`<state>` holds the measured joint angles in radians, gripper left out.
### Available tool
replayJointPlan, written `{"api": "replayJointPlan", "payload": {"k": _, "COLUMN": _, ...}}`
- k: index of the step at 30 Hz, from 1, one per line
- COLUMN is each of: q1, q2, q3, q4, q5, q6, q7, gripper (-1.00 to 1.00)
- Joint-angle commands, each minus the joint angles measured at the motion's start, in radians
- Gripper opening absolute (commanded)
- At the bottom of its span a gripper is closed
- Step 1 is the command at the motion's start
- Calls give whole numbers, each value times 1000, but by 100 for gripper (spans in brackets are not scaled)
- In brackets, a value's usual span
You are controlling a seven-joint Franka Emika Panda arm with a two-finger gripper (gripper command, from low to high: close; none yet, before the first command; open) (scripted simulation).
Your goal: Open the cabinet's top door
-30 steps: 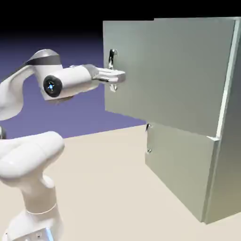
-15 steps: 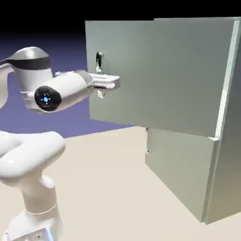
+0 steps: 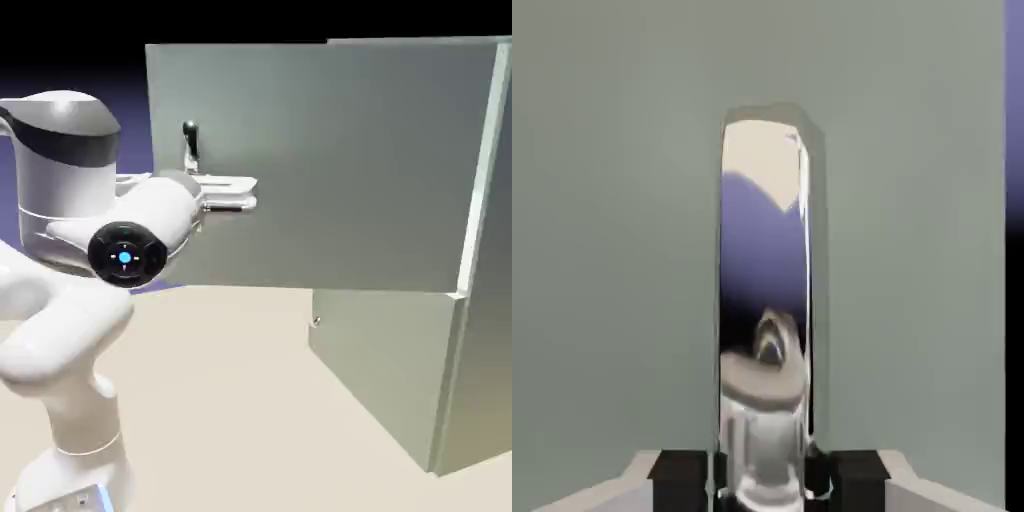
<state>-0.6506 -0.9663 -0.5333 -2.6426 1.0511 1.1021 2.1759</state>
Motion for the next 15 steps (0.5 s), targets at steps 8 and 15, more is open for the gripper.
{"api": "replayJointPlan", "payload": {"k": 8, "q1": 230, "q2": 286, "q3": -243, "q4": 278, "q5": -156, "q6": -218, "q7": -135, "gripper": -100}}
{"api": "replayJointPlan", "payload": {"k": 15, "q1": 463, "q2": 521, "q3": -482, "q4": 529, "q5": -231, "q6": -426, "q7": -269, "gripper": -100}}
